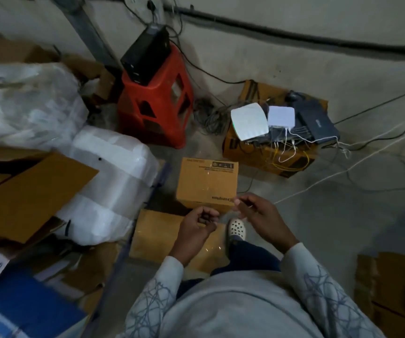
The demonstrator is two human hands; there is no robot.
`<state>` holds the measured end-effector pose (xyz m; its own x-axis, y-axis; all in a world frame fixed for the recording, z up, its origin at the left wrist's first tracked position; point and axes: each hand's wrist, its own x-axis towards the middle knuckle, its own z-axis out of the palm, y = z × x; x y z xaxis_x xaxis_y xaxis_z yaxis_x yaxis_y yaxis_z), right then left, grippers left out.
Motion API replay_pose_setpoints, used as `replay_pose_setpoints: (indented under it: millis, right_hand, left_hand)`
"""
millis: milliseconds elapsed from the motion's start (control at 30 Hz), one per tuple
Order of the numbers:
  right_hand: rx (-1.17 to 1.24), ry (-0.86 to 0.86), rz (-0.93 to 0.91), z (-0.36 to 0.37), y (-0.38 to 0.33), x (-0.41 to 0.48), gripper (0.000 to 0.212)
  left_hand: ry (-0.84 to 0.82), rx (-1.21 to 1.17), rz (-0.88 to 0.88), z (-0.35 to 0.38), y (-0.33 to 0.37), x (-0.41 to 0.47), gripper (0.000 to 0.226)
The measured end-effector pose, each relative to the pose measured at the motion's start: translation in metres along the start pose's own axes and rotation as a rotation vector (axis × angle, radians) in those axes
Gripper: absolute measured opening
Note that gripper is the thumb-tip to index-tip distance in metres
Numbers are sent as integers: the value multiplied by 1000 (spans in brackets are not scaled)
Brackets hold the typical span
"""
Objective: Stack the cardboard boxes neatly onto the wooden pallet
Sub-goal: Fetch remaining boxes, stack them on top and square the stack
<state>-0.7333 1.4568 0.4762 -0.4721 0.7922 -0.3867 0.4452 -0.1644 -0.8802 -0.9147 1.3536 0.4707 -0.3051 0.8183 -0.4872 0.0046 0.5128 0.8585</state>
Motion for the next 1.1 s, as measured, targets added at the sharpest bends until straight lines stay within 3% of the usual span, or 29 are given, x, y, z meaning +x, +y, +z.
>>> replay_pose_setpoints:
  millis: [200, 400, 500, 633, 733, 800, 900, 967, 1100]
  right_hand:
    - [21, -48, 53, -21, -3, 103, 7]
    - [184, 205, 197, -22, 50, 231, 9]
    - [164, 303, 245, -11, 105, 296, 14]
    - [60, 264, 270, 8, 173, 356, 28]
    - [-20, 178, 277, 19, 219, 375, 41]
    - [-38, 136, 275, 27, 240, 367, 47]
    - [-39, 132, 244, 36, 250, 335, 35]
    - [-64, 121, 250, 46, 246, 306, 37]
    - [-118, 75, 297, 63, 237, 262, 37]
  left_hand:
    - [163, -157, -139, 14, 26, 67, 8]
    - [249, -213, -283, -8, 0, 207, 7]
    - [287, -41, -283, -19, -44, 300, 18]
    - [265, 544, -167, -23, -124, 389, 62]
    - [262, 883, -43, -15, -150, 409, 62]
    - [348, 927, -2, -12, -159, 403, 53]
    - [454, 902, -89, -9, -167, 380, 43]
    - [501, 911, -150, -10, -168, 359, 39]
    - [351, 962, -429, -10, -178, 328, 41]
